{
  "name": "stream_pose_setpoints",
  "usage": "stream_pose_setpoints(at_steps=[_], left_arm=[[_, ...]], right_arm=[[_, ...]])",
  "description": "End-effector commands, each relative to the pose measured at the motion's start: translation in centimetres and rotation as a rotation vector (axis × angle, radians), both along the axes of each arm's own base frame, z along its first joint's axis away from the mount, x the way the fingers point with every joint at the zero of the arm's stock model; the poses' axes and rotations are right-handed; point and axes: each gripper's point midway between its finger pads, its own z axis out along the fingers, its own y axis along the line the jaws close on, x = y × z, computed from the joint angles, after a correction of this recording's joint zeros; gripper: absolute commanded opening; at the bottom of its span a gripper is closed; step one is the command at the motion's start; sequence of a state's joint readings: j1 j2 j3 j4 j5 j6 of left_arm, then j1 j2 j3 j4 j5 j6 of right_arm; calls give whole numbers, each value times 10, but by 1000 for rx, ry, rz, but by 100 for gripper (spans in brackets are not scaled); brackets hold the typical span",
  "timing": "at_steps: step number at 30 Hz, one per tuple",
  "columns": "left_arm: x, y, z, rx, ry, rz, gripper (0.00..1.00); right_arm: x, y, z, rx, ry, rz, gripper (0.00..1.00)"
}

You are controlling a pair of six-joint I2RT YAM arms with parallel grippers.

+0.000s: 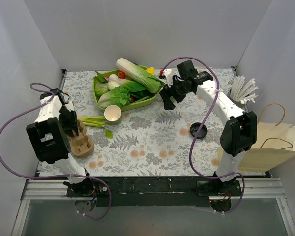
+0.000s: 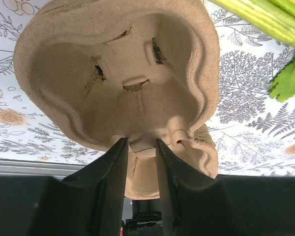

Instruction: Pack the takeout coffee

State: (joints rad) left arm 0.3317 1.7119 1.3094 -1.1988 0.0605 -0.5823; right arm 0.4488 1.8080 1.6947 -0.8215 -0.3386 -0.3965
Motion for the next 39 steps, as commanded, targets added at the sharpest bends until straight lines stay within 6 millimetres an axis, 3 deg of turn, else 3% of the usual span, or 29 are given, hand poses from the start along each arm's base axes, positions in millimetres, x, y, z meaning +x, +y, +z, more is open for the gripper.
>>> stream_pose_setpoints(at_steps=[1, 4, 9, 12, 13, 14, 19, 23, 30, 39], left_arm=[[9, 7, 1, 23, -30, -15, 23], [10, 7, 6, 28, -43, -18, 13], [16, 10, 25, 52, -101, -16, 11], [12, 8, 31, 55, -116, -13, 47], [10, 7, 31, 53, -114, -14, 56], [6, 4, 28, 42, -103, -15, 57], [-3, 1, 19, 39, -74, -22, 55], [2, -8, 22, -1, -100, -31, 44], [-1, -8, 13, -4, -66, -39, 35], [4, -3, 14, 14, -63, -45, 43]], right_arm=[[4, 6, 7, 4, -29, 11, 98], [3, 7, 6, -2, -31, 13, 98], [-1, 9, 7, -11, -33, 26, 98], [-2, 10, 6, -21, -36, 36, 98], [-3, 10, 7, -25, -36, 37, 98], [-3, 10, 6, -31, -38, 37, 98], [-8, 13, 4, -62, -45, 66, 98], [-11, 15, 4, -88, -55, 89, 98], [-18, 20, 2, -116, -64, 114, 98], [-15, 22, 1, -122, -68, 113, 98]])
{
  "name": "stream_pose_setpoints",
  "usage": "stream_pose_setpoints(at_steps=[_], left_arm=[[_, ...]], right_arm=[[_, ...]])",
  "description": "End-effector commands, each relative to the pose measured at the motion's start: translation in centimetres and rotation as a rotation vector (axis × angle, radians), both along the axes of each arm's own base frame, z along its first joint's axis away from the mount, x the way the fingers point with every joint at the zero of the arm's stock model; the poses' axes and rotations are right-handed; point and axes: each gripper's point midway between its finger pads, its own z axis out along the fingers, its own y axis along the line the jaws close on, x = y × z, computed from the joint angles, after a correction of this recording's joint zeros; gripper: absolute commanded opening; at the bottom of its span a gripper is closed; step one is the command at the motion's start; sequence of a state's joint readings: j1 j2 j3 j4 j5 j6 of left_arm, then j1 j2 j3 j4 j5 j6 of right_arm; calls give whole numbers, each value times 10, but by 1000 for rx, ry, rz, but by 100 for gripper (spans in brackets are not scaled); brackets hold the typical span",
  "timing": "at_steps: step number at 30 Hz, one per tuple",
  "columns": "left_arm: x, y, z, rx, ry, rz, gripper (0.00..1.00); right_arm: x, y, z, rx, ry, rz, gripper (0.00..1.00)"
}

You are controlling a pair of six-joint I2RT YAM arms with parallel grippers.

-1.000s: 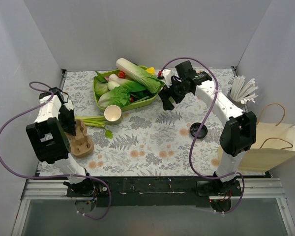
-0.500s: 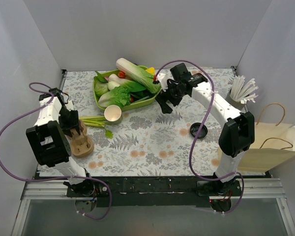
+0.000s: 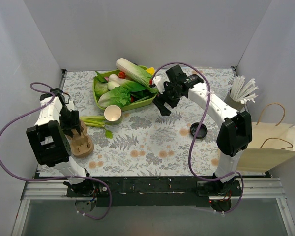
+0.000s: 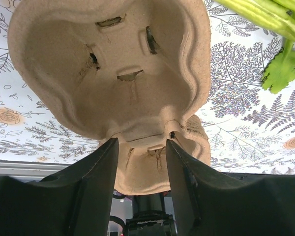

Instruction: Pack the takeout coffee

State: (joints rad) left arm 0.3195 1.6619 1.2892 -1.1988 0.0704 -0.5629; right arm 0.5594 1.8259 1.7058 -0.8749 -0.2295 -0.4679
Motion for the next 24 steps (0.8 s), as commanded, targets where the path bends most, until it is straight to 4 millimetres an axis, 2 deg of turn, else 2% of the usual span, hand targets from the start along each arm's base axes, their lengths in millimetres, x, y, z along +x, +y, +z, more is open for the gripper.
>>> stream_pose_setpoints(at_steps=[1, 8, 20, 24], left_arm=[[7, 1, 7, 9, -31, -13, 43], [-4, -6, 1, -15, -8, -19, 43], [1, 2, -4, 16, 1, -18, 41], [-3, -1, -8, -2, 20, -19, 48]], right_arm=[[7, 3, 13, 10, -37, 2, 98], [8, 4, 10, 10, -28, 0, 98], [12, 12, 10, 18, -26, 4, 98], [11, 13, 9, 18, -24, 6, 98]])
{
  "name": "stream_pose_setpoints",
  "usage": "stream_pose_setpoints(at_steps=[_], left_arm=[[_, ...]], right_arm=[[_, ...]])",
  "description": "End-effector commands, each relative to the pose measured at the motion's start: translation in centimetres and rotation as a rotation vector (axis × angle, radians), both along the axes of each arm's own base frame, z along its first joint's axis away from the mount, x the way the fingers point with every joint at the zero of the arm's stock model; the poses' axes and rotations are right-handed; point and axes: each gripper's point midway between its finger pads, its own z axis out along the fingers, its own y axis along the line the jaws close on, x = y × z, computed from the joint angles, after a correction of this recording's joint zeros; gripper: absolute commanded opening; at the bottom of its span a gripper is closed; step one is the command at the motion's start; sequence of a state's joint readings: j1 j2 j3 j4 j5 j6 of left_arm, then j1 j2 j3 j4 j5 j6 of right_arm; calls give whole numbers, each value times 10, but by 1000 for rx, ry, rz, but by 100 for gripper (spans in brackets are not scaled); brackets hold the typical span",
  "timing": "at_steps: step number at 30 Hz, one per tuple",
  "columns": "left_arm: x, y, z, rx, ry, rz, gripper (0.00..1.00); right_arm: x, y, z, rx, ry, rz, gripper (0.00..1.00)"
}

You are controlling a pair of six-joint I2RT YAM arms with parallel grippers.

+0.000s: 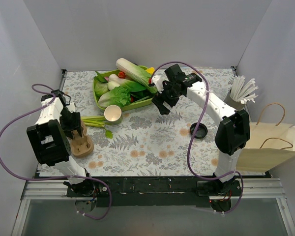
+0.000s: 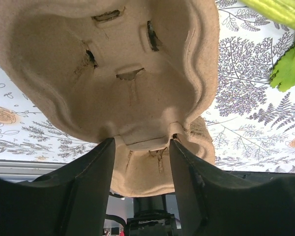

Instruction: Pack the takeout coffee

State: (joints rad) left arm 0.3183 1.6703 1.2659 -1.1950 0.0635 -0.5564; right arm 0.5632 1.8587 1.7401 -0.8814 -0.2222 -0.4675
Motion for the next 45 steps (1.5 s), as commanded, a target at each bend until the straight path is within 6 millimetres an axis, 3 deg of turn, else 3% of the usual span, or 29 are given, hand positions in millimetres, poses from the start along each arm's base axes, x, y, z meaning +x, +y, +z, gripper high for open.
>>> stream_pose_setpoints(at_steps=[1, 9, 14, 15, 19, 22, 23, 24, 27, 29, 31, 33, 37, 39, 43, 45], left_arm=[[3, -1, -2, -2, -5, -11, 49], [7, 1, 6, 8, -31, -13, 20], [18, 9, 29, 53, -94, -17, 9], [19, 10, 33, 61, -103, -14, 0], [21, 21, 52, 133, -143, -13, 0], [13, 18, 44, 119, -120, -30, 0], [4, 15, 32, 95, -72, -42, 0], [-5, 1, 32, 10, -17, -70, 0], [7, -14, 52, -96, -69, -93, 0], [17, 9, 56, 36, -123, -116, 0], [38, 16, 85, 68, -244, -186, 0], [55, 39, 109, 221, -368, -178, 0], [36, 61, 85, 332, -247, -230, 0], [26, 57, 81, 300, -196, -224, 0], [40, 32, 103, 169, -283, -207, 0], [45, 29, 113, 153, -303, -170, 0]], right_arm=[[5, 9, 12, 27, -26, 6, 98], [4, 9, 11, 25, -26, 5, 98], [4, 11, 11, 24, -29, 8, 98], [4, 11, 11, 24, -29, 8, 98], [4, 11, 14, 29, -36, 7, 98], [3, 11, 13, 32, -32, 8, 98], [3, 12, 12, 34, -28, 8, 98], [3, 12, 12, 36, -26, 7, 98], [2, 13, 14, 43, -28, 7, 98], [2, 14, 13, 46, -27, 8, 98], [1, 15, 12, 52, -20, 8, 98], [0, 15, 11, 59, -17, 5, 98], [0, 19, 10, 77, -13, 12, 98], [1, 20, 11, 84, -15, 8, 98], [3, 22, 12, 113, -8, 6, 98], [6, 21, 13, 124, -4, -4, 98]])
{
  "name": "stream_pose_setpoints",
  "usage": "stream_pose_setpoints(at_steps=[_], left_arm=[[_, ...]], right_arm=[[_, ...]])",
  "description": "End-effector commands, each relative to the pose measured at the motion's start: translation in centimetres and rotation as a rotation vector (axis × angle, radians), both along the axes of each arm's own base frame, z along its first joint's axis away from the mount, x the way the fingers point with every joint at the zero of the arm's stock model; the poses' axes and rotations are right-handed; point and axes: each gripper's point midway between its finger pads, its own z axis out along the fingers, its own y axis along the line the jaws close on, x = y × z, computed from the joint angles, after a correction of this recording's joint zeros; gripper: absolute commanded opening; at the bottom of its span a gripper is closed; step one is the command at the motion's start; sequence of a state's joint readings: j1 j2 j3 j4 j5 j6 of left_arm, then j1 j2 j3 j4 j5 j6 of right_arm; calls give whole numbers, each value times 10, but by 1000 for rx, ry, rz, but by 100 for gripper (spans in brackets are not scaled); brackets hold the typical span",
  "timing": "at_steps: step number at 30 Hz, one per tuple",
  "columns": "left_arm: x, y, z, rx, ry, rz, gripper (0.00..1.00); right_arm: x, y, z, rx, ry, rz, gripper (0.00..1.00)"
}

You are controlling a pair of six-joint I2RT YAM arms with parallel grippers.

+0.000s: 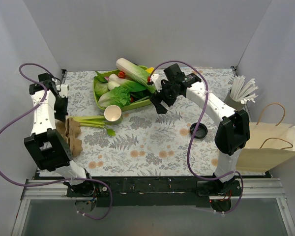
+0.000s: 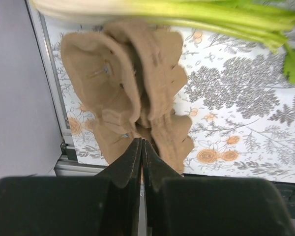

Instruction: Pack the takeout coffee

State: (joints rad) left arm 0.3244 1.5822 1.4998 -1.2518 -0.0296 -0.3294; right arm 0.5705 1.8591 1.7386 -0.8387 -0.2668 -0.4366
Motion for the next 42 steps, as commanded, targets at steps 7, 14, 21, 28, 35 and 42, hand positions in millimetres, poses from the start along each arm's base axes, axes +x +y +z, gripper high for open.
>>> stream_pose_setpoints(at_steps=[7, 14, 21, 28, 35, 42], left_arm=[[-2, 10, 11, 39, 5, 193, 31], [-25, 28, -22, 104, 108, 286, 47], [-34, 46, -45, 114, 159, 343, 43], [-43, 53, -66, 115, 231, 365, 32], [-53, 60, -63, 158, 248, 374, 30], [-70, 60, -57, 197, 262, 372, 33]], right_arm=[[12, -1, 15, 103, 8, -39, 98], [16, -8, 16, 116, 16, -58, 98], [15, -10, 16, 124, 17, -61, 98], [12, -16, 16, 118, 15, -69, 98], [10, -20, 16, 115, 13, -76, 98], [9, -21, 14, 116, 21, -75, 98]])
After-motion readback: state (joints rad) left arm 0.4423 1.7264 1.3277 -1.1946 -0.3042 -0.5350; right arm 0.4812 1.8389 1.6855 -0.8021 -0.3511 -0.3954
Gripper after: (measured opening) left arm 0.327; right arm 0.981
